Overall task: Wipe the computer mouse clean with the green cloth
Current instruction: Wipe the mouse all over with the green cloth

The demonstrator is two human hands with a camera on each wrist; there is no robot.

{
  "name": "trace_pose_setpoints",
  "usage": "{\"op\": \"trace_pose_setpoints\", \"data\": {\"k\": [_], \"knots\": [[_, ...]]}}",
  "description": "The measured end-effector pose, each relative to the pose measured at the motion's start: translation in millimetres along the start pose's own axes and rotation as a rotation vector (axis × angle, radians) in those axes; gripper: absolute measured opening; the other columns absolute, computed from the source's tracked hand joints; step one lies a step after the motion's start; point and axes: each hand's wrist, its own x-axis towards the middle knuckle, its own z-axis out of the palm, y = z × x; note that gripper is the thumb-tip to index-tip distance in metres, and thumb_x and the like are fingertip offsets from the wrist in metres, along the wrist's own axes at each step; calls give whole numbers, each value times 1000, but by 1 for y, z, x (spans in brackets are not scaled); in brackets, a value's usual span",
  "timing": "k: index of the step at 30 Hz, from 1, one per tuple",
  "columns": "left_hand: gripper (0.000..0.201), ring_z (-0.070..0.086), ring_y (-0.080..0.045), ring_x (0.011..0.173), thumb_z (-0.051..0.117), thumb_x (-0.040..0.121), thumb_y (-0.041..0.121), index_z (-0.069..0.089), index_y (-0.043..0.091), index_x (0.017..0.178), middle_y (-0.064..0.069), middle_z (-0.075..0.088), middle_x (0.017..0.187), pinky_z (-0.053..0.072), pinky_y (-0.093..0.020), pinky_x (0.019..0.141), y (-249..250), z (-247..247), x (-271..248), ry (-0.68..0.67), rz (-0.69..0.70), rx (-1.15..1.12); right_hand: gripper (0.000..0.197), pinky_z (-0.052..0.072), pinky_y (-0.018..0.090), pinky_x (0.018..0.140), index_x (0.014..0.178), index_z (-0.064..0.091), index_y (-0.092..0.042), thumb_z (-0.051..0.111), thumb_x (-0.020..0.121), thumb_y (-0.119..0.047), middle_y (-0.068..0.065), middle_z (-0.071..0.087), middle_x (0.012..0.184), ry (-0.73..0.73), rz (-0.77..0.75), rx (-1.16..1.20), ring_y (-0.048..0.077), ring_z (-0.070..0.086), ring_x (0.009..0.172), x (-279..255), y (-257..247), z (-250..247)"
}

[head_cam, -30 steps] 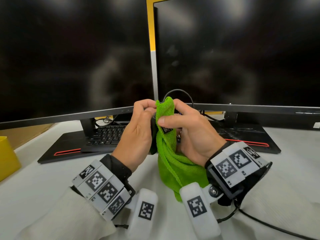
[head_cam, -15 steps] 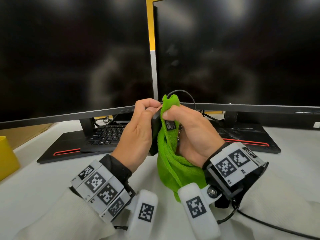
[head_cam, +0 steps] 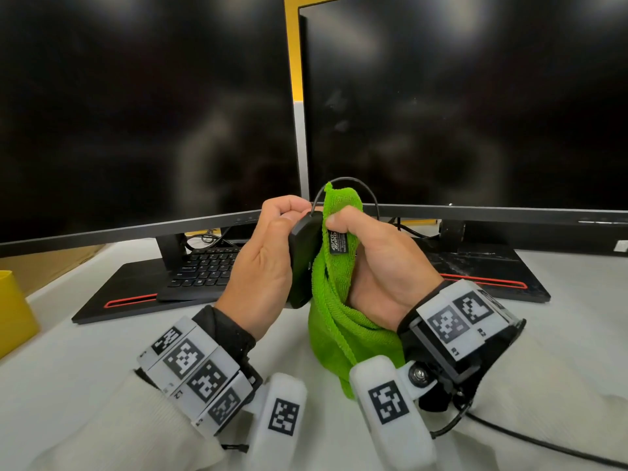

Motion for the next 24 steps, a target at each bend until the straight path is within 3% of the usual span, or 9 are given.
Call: {"op": "trace_pose_setpoints", "data": {"k": [3, 6, 8, 10, 14, 17, 21, 24], "knots": [[24, 63, -22, 79, 47, 98, 43, 70, 38, 95, -2, 69, 81, 47, -47, 73, 0, 1, -1, -20, 6, -17, 52, 41, 77, 104, 111, 75, -7, 80, 62, -27, 21, 64, 106, -40, -23, -26, 39, 62, 102, -2, 1, 0], [40, 67, -24, 84, 46, 89, 56, 70, 29, 108, -7, 72, 86, 52, -48, 76, -1, 0, -4, -40, 22, -21, 43, 54, 64, 96, 112, 75, -10, 78, 69, -14, 19, 67, 101, -126, -51, -38, 38, 64, 100, -6, 3, 3], [46, 69, -21, 81, 50, 92, 60, 72, 23, 109, -1, 73, 83, 53, -44, 71, -1, 0, -6, -32, 17, -31, 47, 55, 63, 88, 120, 70, -4, 75, 73, -9, 19, 67, 100, -148, -67, -52, 38, 65, 98, -7, 3, 5], [45, 68, -20, 78, 51, 99, 58, 72, 19, 111, -2, 73, 83, 52, -41, 66, -2, -1, -6, -30, 25, -23, 52, 53, 67, 92, 124, 66, -1, 75, 73, -8, 20, 67, 100, -137, -78, -67, 39, 65, 98, -7, 3, 7], [62, 71, -40, 88, 51, 75, 72, 73, 26, 110, -19, 75, 97, 56, -54, 71, -1, 0, -6, -23, 3, -46, 51, 54, 64, 93, 123, 69, -3, 75, 72, -9, 19, 67, 102, -122, -97, -74, 37, 65, 98, -8, 2, 7], [63, 71, -45, 99, 52, 70, 73, 74, 28, 108, -21, 76, 102, 59, -58, 82, 1, 1, -7, -11, -15, -80, 46, 53, 65, 96, 120, 72, -4, 73, 74, -9, 18, 69, 101, -138, -102, -48, 36, 66, 99, -8, 4, 7], [56, 69, -48, 106, 53, 79, 68, 73, 25, 109, -25, 72, 107, 55, -72, 89, 1, 1, -8, -11, -33, -80, 39, 54, 66, 92, 116, 73, -8, 71, 77, -7, 17, 68, 98, -166, -109, -15, 37, 65, 97, -7, 6, 7], [48, 69, -48, 105, 49, 92, 58, 72, 21, 112, -27, 71, 103, 55, -71, 88, 1, 1, -7, -11, -27, -65, 38, 57, 58, 85, 118, 72, -7, 70, 80, -5, 16, 69, 96, -185, -115, 6, 36, 67, 95, -7, 7, 6]]}}
